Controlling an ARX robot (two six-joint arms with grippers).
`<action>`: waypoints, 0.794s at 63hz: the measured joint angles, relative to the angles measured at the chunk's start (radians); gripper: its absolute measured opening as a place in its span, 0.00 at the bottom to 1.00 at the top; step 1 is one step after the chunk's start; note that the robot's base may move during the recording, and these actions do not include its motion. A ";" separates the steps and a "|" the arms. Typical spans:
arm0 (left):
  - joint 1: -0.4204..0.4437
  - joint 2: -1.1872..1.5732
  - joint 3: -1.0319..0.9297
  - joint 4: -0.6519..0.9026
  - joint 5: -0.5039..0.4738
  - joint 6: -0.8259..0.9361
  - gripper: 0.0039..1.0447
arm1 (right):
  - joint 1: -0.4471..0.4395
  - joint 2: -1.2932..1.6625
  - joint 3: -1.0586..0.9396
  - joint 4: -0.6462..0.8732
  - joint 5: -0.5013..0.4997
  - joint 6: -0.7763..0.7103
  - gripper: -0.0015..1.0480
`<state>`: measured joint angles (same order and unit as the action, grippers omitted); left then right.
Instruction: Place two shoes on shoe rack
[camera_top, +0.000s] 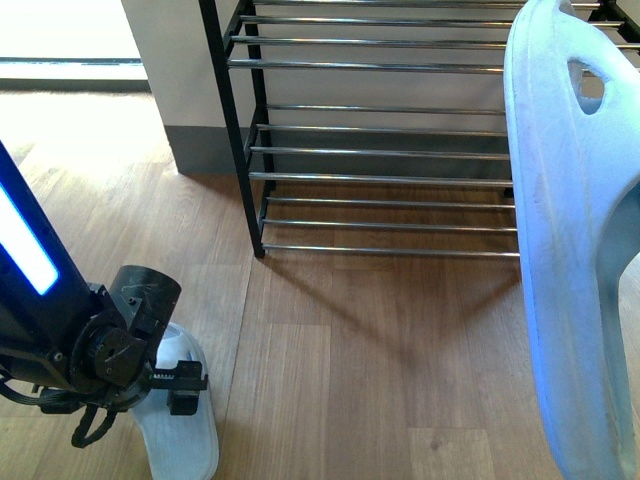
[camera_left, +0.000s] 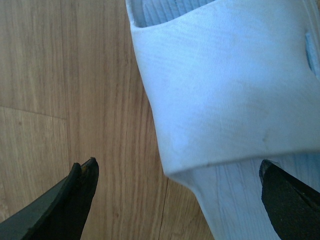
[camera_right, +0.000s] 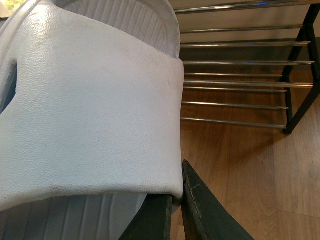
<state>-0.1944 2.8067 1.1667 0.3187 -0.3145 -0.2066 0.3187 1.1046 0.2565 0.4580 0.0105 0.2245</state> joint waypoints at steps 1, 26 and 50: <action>0.003 0.011 0.011 0.000 0.000 0.003 0.91 | 0.000 0.000 0.000 0.000 0.000 0.000 0.02; 0.039 0.098 0.105 -0.019 -0.006 0.061 0.74 | 0.000 0.000 0.000 0.000 0.000 0.000 0.02; 0.040 0.100 0.108 -0.017 -0.010 0.063 0.24 | 0.000 0.000 0.000 0.000 0.000 0.000 0.02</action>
<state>-0.1539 2.9063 1.2751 0.3016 -0.3248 -0.1440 0.3187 1.1046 0.2565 0.4580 0.0105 0.2245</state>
